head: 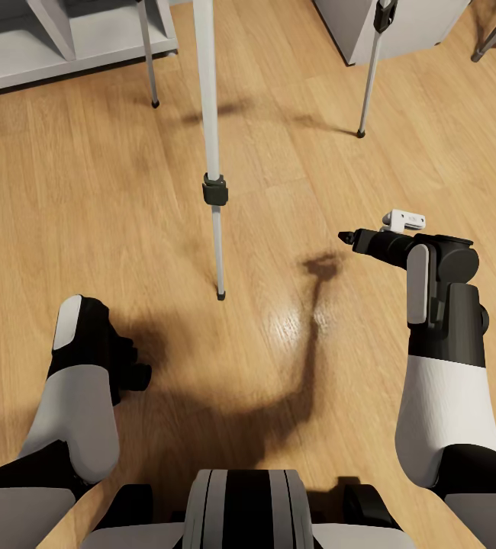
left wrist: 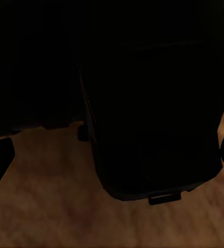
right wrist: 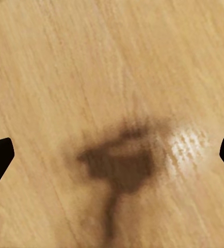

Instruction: Attach the digital camera to the camera tripod in the bedroom.

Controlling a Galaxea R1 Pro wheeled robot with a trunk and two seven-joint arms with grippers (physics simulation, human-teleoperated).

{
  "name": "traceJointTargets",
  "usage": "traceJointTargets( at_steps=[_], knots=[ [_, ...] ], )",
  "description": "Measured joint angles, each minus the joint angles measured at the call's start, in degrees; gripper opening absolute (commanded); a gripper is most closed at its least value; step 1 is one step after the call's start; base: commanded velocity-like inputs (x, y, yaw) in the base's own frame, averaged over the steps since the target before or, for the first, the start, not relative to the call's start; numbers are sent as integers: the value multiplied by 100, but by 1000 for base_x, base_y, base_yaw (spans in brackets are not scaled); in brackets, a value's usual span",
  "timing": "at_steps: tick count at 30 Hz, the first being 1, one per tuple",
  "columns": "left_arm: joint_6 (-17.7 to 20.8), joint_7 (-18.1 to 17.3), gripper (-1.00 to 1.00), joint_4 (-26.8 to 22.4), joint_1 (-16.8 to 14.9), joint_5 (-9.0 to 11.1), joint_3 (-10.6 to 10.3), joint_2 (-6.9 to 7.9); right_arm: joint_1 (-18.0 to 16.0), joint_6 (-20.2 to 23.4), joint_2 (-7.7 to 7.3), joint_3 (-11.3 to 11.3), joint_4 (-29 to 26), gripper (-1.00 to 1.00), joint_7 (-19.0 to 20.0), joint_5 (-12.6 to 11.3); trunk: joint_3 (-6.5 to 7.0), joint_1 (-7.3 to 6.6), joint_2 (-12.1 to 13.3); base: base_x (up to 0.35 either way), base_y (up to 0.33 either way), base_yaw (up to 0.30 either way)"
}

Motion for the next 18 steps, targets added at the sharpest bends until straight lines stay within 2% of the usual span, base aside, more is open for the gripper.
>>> traceJointTargets(
  at_steps=[1, 2, 7, 18],
  knots=[
    [1, -22, 100, 8, 0, 29, 0, 2, 0, 0, 0, 0, 0, 100, 0, -1, 0, 0, 0, 0, 0, 0],
    [1, -23, -100, 9, 0, 29, 0, 2, 0, 0, 0, 0, 0, 100, 0, -1, 0, 0, 0, 0, 0, 0],
    [3, -102, -100, 50, -3, 162, -1, 25, 0, 0, 0, 0, 0, 100, 0, 0, 0, 0, 0, 0, 0, 0],
    [10, -131, -100, 78, -4, 217, -8, 37, 0, 0, 0, 0, 0, 100, 0, 1, 0, -1, 0, 0, 0, 0]
  ],
)
